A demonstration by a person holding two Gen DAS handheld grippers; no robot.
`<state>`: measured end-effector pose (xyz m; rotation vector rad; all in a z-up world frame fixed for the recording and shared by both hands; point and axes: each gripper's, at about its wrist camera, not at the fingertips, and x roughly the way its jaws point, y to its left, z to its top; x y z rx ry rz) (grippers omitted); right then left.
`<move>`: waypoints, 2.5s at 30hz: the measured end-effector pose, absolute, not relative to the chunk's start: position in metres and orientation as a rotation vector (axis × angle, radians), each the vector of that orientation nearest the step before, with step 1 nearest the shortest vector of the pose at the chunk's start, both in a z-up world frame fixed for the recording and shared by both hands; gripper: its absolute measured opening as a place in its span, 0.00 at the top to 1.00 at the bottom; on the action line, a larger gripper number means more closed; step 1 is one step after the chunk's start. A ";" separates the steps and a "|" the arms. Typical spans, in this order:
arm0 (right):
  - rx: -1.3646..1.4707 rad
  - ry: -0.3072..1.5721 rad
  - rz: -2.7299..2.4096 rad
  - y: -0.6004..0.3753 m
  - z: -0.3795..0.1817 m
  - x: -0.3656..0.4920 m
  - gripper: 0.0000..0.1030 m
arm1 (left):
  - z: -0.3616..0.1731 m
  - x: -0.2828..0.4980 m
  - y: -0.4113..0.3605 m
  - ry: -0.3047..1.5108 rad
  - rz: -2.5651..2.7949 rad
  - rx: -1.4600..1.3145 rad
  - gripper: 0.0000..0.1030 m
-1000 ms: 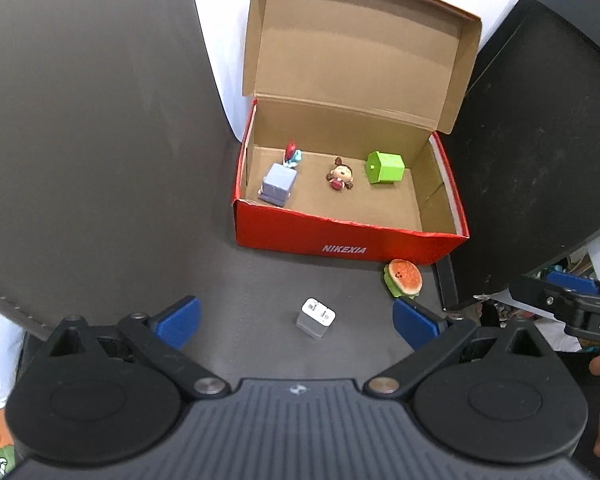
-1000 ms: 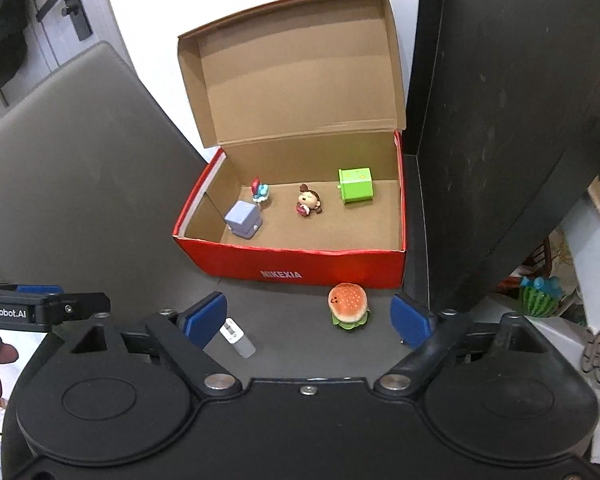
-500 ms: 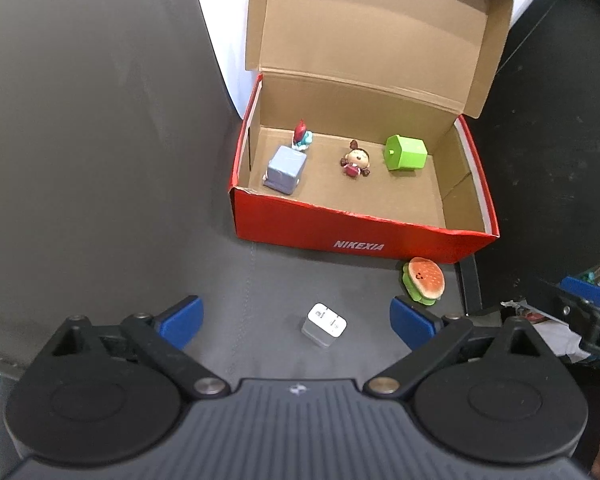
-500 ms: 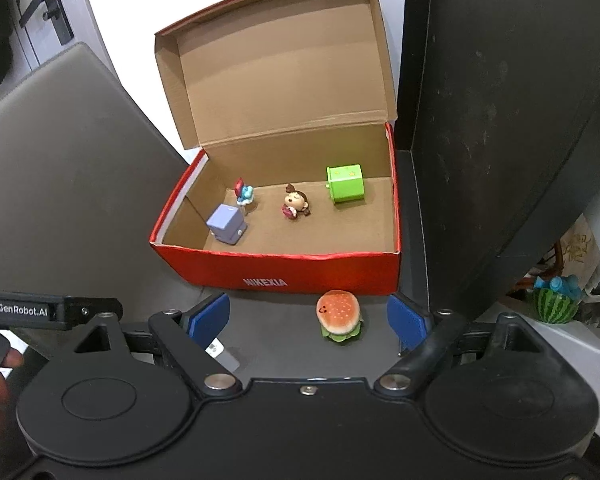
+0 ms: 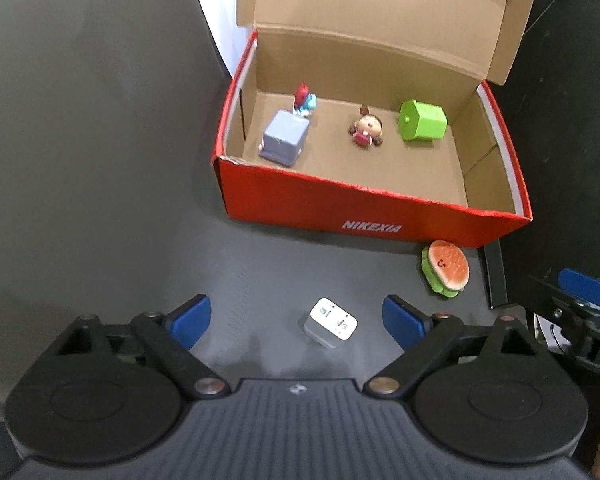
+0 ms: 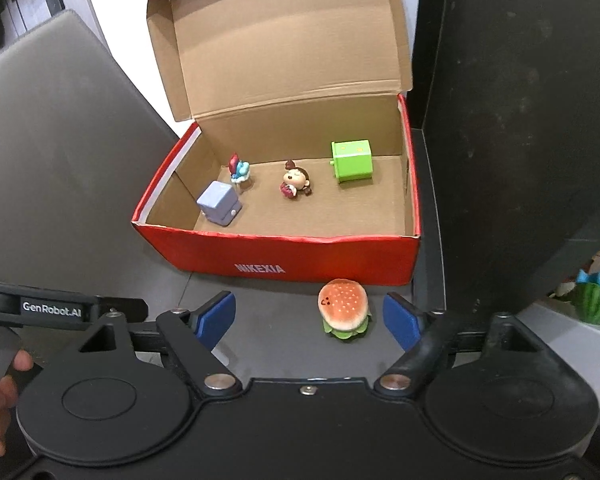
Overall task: Organize objects
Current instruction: 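Move the left tool toward the white block while the right tool approaches the burger, then close the left gripper on the white block while the right gripper closes on the burger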
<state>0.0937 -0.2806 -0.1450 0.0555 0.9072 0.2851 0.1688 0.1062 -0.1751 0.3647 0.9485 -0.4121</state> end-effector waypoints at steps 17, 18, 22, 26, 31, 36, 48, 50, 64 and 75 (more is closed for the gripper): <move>0.022 0.923 0.223 -0.276 -0.198 0.112 0.40 | -0.227 0.194 0.087 1.041 -0.396 0.405 0.30; 0.003 0.918 0.219 -0.274 -0.201 0.112 0.41 | -0.230 0.194 0.086 1.045 -0.393 0.407 0.30; -0.062 0.903 0.204 -0.265 -0.211 0.114 0.41 | -0.242 0.197 0.087 1.056 -0.386 0.387 0.30; -0.049 0.919 0.181 -0.266 -0.219 0.118 0.42 | -0.241 0.199 0.084 1.037 -0.378 0.413 0.30; -0.051 0.917 0.178 -0.266 -0.220 0.118 0.42 | -0.241 0.198 0.088 1.045 -0.375 0.423 0.30; -0.053 0.933 0.174 -0.266 -0.224 0.120 0.42 | -0.239 0.197 0.091 1.054 -0.382 0.427 0.34; -0.049 0.951 0.154 -0.268 -0.233 0.125 0.47 | -0.239 0.190 0.083 1.033 -0.427 0.530 0.56; -0.043 0.956 0.151 -0.268 -0.236 0.127 0.47 | -0.243 0.191 0.083 1.051 -0.426 0.522 0.59; -0.079 0.971 0.157 -0.261 -0.254 0.139 0.44 | -0.266 0.202 0.079 1.094 -0.431 0.495 0.77; -0.104 0.973 0.187 -0.253 -0.268 0.150 0.44 | -0.256 0.204 0.085 1.046 -0.459 0.495 0.80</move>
